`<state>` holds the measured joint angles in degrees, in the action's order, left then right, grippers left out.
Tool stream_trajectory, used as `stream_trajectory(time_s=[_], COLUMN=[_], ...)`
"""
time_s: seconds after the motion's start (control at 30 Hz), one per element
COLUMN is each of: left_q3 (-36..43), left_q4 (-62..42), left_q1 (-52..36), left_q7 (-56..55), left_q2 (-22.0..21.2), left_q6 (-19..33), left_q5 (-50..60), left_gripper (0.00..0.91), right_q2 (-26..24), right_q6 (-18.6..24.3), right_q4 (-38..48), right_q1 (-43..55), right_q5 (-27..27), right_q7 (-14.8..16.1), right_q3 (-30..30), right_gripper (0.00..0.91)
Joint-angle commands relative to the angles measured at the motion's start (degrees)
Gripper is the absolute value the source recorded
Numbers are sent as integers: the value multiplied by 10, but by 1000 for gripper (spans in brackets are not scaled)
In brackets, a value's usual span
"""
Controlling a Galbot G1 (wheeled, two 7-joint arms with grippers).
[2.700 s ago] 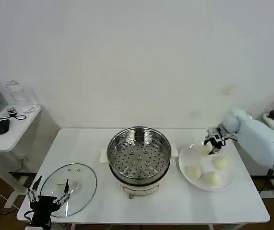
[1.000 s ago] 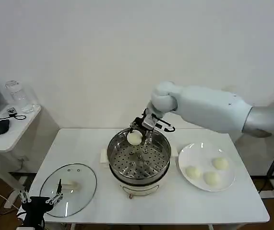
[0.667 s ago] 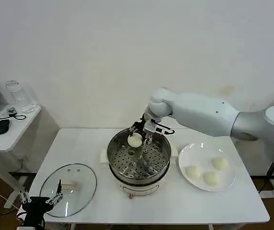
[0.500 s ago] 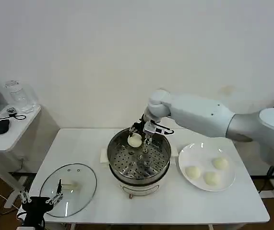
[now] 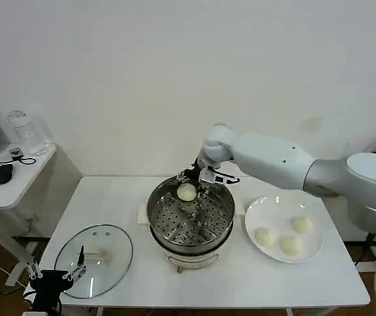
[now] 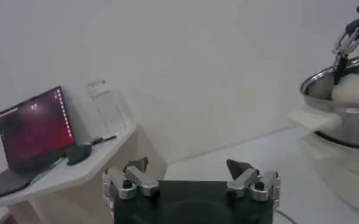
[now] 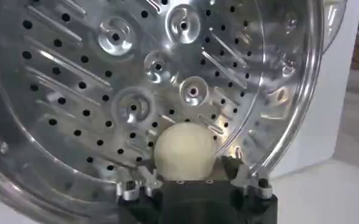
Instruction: Take steamed baozi put them in steamer then cover it.
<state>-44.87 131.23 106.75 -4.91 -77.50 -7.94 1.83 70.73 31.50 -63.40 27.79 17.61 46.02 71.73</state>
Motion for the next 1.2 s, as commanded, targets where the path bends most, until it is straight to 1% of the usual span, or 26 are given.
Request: stream_trajectory(time_s=[0.03, 0.07, 0.1, 0.17, 0.3, 0.33, 0.37, 0.43, 0.53, 0.6, 0.63, 0.7, 0.77, 0.8, 0.87, 0.9, 0.93, 1.03, 1.1, 1.2], left_q3=[3, 4, 5, 9, 18, 19, 19, 21, 28, 34, 36, 39, 42, 42, 40, 38, 36, 30, 28, 29], left_q4=[0, 0, 2, 5, 13, 17, 20, 24, 27, 28, 28, 28, 28, 28, 28, 29, 29, 31, 32, 31], left_q1=[-2, -3, -3, -1, 0, -1, -3, -5, -7, -6, -6, -4, -4, -3, -2, -1, 0, 2, 3, 3], left_q7=[2, 2, 2, 3, 4, 4, 5, 6, 6, 6, 6, 6, 6, 6, 6, 6, 6, 6, 6, 6], left_q2=[2, 3, 4, 7, 18, 21, 26, 32, 38, 38, 38, 37, 33, 32, 31, 31, 31, 30, 28, 25], left_q6=[-2, -2, -2, -3, -4, -4, -5, -6, -7, -7, -7, -6, -6, -6, -6, -6, -6, -7, -7, -8], left_q5=[0, 0, 0, 0, 0, 0, -1, -1, 1, 4, 7, 9, 12, 12, 12, 12, 12, 12, 12, 13], left_gripper=[907, 907, 907, 907, 907, 907, 907, 907, 907, 907, 907, 907, 907, 907, 907, 907, 907, 907, 907, 907], right_q2=[-65, -85, -105, -152, -239, -259, -297, -354, -428, -447, -464, -477, -489, -495, -500, -500, -500, -490, -481, -471], right_q6=[-134, -159, -178, -206, -247, -249, -264, -285, -311, -316, -319, -324, -339, -343, -352, -353, -358, -366, -372, -375], right_q4=[-124, -147, -161, -193, -243, -253, -270, -292, -320, -328, -337, -343, -341, -340, -328, -323, -316, -297, -286, -269], right_q1=[118, 139, 157, 185, 231, 235, 239, 232, 197, 185, 163, 129, 77, 59, -16, -32, -67, -126, -149, -166], right_q5=[-165, -195, -211, -225, -244, -244, -250, -258, -266, -264, -254, -228, -210, -210, -211, -211, -211, -211, -213, -207], right_q7=[28, 35, 37, 42, 52, 55, 56, 60, 64, 65, 64, 64, 66, 67, 68, 69, 71, 71, 72, 75], right_q3=[51, 57, 60, 68, 125, 129, 156, 170, 170, 168, 163, 143, 97, 91, 36, 26, 4, -46, -63, -71], right_gripper=[907, 907, 907, 907, 907, 907, 907, 907, 907, 907, 907, 907, 907, 907, 907, 907, 907, 907, 907, 907])
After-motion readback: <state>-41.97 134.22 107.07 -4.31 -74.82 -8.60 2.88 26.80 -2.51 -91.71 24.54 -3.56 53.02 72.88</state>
